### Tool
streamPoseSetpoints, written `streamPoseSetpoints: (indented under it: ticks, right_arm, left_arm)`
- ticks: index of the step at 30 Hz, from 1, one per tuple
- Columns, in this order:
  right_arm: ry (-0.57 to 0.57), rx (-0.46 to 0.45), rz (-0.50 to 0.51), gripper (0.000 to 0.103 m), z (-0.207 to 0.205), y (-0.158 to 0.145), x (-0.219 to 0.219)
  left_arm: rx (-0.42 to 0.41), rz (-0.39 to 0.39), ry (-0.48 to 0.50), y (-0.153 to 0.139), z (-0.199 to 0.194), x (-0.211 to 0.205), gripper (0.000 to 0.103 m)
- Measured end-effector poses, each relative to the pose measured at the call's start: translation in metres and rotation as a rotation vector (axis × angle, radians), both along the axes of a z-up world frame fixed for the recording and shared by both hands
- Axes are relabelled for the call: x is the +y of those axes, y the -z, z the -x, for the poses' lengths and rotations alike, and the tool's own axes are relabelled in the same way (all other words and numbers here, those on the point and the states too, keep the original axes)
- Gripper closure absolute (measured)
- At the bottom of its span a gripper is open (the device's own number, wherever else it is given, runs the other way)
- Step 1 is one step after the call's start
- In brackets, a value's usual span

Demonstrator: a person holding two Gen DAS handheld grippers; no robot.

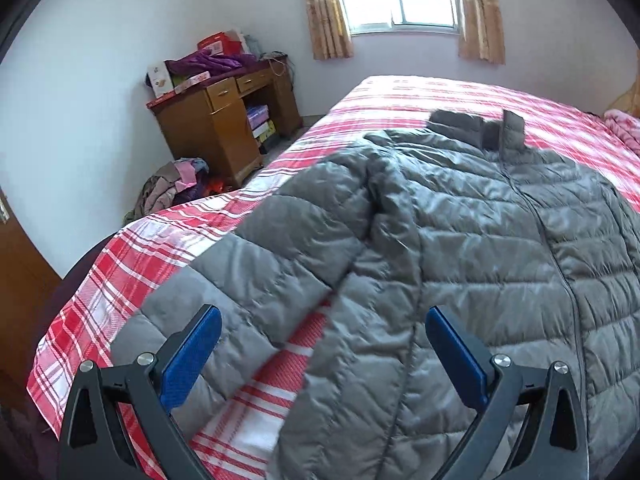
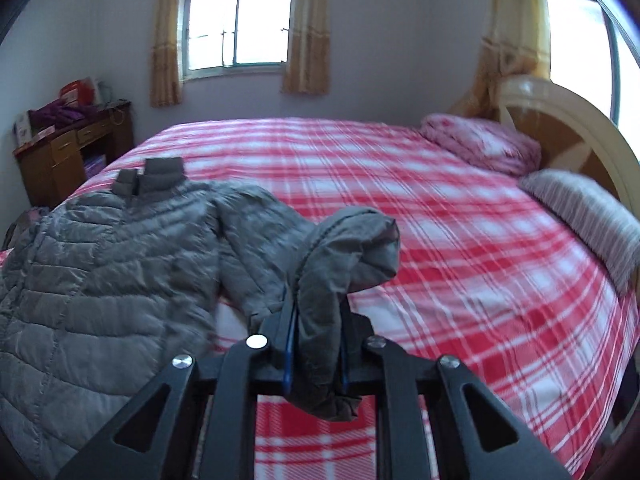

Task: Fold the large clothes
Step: 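Grasp the jacket sleeve cuff with the right gripper and lift it, then carry the held sleeve across the jacket body and release it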

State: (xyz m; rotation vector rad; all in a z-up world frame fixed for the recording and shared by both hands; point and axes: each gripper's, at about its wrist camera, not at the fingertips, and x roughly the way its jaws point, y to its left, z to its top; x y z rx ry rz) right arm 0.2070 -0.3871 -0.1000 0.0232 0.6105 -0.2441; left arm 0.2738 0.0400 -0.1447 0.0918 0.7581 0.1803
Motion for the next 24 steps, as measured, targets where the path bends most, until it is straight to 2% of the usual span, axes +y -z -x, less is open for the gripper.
streamPoseSetpoints:
  ticks: [5, 12, 16, 24]
  right_arm:
    - [-0.089, -0.032, 0.044, 0.084, -0.023, -0.015, 0.044]
    - [-0.226, -0.05, 0.106, 0.084, -0.052, -0.019, 0.115]
    - [-0.305, -0.028, 0.138, 0.085, -0.07, -0.005, 0.159]
    - [-0.418, 0.043, 0.135, 0.085, -0.096, 0.04, 0.226]
  left_arm:
    - [0.002, 0.019, -0.034, -0.003, -0.019, 0.01, 0.001]
    - [-0.011, 0.039, -0.037, -0.011, -0.035, 0.013, 0.001]
    - [-0.009, 0.034, -0.036, -0.009, -0.039, 0.015, 0.001]
    - [0.018, -0.001, -0.073, 0.007, -0.045, 0.037, 0.001]
